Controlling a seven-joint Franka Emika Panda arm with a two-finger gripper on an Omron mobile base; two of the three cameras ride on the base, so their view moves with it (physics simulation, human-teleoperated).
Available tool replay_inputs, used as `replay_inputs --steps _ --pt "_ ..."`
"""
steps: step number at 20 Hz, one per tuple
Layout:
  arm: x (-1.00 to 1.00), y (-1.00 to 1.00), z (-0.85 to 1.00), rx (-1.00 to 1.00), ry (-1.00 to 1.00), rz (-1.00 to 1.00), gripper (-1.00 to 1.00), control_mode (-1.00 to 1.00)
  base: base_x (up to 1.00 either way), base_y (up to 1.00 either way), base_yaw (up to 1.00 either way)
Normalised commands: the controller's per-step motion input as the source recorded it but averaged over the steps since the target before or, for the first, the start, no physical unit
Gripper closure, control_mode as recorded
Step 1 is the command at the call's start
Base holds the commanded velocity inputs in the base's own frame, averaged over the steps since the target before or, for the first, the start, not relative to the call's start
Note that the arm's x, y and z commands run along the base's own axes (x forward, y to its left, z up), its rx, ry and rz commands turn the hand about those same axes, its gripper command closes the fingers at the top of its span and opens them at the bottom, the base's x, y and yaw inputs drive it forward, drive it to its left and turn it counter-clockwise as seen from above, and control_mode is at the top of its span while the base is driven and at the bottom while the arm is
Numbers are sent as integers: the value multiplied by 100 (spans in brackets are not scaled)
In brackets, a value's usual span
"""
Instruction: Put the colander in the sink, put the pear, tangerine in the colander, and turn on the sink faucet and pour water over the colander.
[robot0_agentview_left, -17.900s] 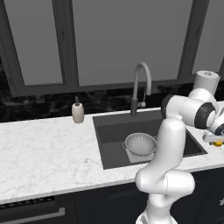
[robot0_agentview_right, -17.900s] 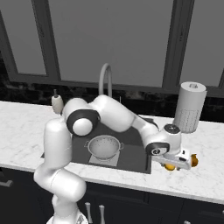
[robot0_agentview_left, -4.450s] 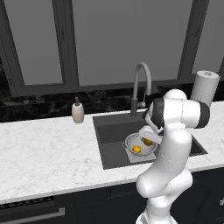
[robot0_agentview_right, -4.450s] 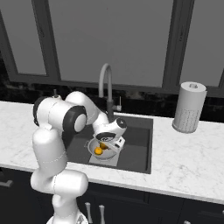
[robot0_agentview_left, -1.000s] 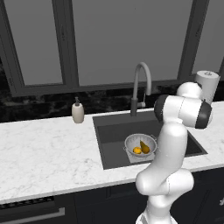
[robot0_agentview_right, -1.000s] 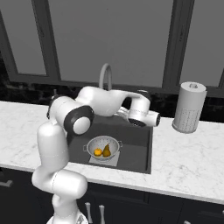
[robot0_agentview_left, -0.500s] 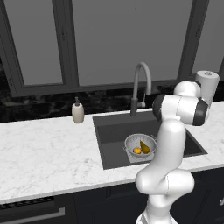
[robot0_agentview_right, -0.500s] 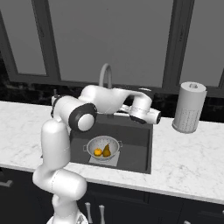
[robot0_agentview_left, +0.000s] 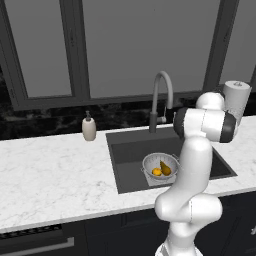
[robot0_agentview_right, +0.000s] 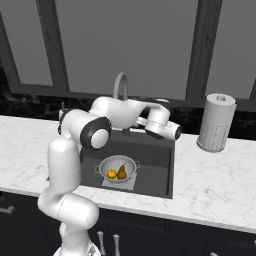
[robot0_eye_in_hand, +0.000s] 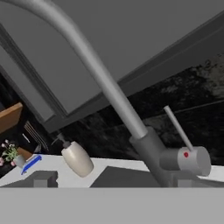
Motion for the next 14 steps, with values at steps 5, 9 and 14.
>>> replay_inputs --steps 5,9,14 --pt "31 0 -6 0 10 -5 -100 -100 0 0 0" --pt "30 0 -15 0 14 -3 -100 -100 0 0 0" --pt "23 0 -18 0 7 0 -100 -100 0 0 0"
